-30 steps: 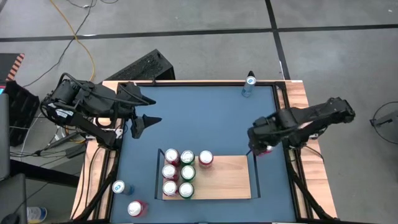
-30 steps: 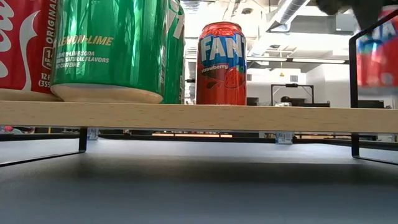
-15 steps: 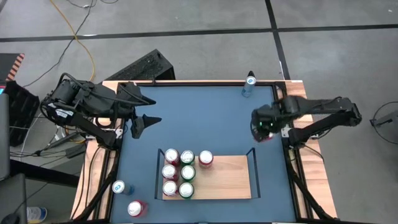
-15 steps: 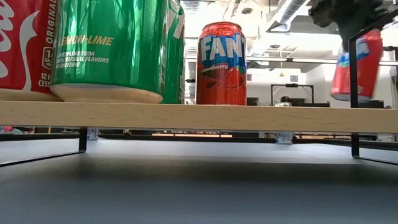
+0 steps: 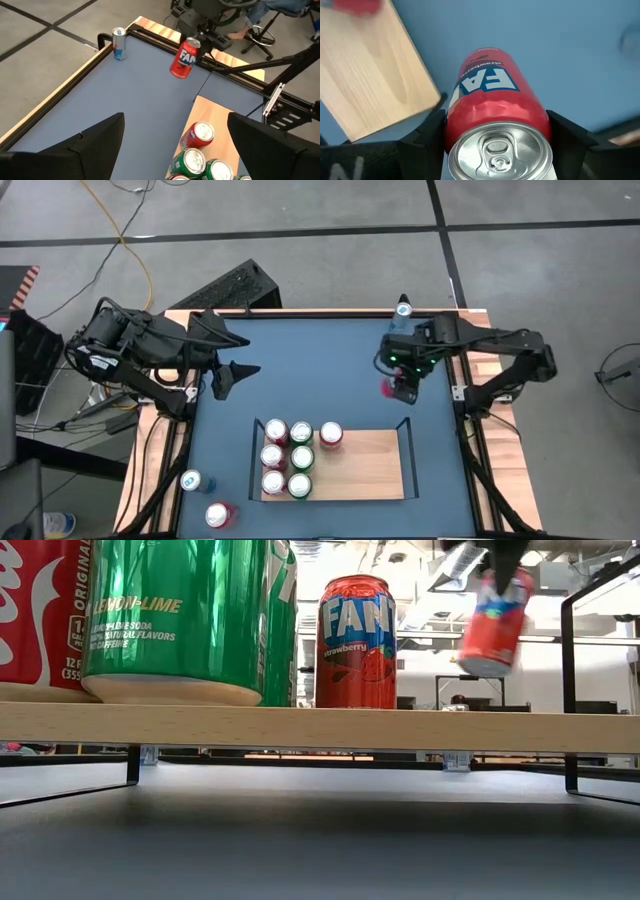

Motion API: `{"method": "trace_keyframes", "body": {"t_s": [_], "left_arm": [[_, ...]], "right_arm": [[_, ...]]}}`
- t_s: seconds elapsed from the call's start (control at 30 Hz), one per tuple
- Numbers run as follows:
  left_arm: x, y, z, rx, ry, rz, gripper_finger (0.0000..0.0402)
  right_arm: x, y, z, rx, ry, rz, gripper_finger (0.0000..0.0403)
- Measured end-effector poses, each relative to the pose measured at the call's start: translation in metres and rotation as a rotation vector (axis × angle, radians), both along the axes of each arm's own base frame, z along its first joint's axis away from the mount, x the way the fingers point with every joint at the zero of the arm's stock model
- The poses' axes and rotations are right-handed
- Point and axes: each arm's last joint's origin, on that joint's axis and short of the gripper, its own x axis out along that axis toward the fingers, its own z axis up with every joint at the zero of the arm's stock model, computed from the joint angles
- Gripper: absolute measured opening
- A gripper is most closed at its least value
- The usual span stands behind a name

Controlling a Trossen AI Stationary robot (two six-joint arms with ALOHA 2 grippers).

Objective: Place canned beverage on shelf
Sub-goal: Put the right orange soda can on the shelf aligned with the other orange soda can

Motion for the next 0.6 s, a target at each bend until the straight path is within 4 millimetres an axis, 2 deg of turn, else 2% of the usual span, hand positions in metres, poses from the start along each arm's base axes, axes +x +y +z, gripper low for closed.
{"method": "trace_keyframes", "body": {"t_s": [0.13,0.23,0.4,0.6], "left_arm": [[0.0,0.001,0.0,0.004,-0.004,0.018,0.0339],[0.0,0.001,0.0,0.007,-0.005,0.024,0.0339],[0.0,0.001,0.0,0.008,-0.006,0.026,0.0339],[0.0,0.001,0.0,-0.007,-0.011,0.037,0.0339]], "right_arm": [[0.025,0.009,0.016,-0.086,-0.038,0.24,0.0258],[0.042,0.03,0.021,-0.144,-0.037,0.489,0.0258],[0.067,0.072,0.018,-0.174,-0.037,0.753,0.0258],[0.077,0.12,0.005,-0.261,0.01,0.97,0.0258]]}}
